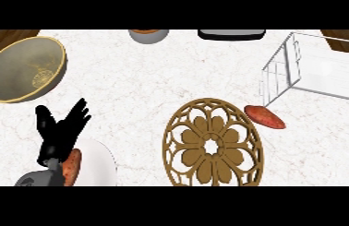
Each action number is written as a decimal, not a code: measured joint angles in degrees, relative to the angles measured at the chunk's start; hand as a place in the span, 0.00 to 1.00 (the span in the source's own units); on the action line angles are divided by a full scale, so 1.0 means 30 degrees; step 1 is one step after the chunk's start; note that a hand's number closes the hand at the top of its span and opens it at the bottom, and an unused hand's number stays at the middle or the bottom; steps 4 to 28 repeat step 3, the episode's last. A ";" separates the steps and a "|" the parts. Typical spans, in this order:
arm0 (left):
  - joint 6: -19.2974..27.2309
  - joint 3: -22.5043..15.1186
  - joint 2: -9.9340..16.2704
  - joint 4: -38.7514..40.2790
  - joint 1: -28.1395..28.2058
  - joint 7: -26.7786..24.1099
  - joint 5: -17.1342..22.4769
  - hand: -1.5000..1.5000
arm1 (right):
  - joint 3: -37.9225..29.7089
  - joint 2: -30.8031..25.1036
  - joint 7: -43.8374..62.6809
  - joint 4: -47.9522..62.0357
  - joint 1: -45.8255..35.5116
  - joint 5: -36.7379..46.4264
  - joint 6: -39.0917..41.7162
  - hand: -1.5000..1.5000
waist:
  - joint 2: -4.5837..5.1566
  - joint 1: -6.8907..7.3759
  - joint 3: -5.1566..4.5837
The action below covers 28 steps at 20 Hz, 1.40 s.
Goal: Pick the can from the placemat and place it in the tiered shelf
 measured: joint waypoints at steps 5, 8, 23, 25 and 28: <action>0.0164 -0.0090 -0.0231 -0.0240 -0.0051 0.0210 0.0007 0.50 | -0.0636 -0.1099 -0.0808 0.1185 0.0830 -0.0533 0.1183 0.00 | 0.0028 0.0058 0.0007; 0.0164 -0.0090 -0.0231 -0.0240 -0.0051 0.0210 0.0007 0.50 | -0.0636 -0.1099 -0.0808 0.1185 0.0830 -0.0533 0.1183 0.00 | 0.0028 0.0058 0.0007; 0.0164 -0.0090 -0.0231 -0.0240 -0.0051 0.0210 0.0007 0.50 | -0.0636 -0.1099 -0.0808 0.1185 0.0830 -0.0533 0.1183 0.00 | 0.0028 0.0058 0.0007; 0.0164 -0.0090 -0.0231 -0.0240 -0.0051 0.0210 0.0007 0.50 | -0.0636 -0.1099 -0.0808 0.1185 0.0830 -0.0533 0.1183 0.00 | 0.0028 0.0058 0.0007; 0.0164 -0.0090 -0.0231 -0.0240 -0.0051 0.0210 0.0007 0.50 | -0.0636 -0.1099 -0.0808 0.1185 0.0830 -0.0533 0.1183 0.00 | 0.0028 0.0058 0.0007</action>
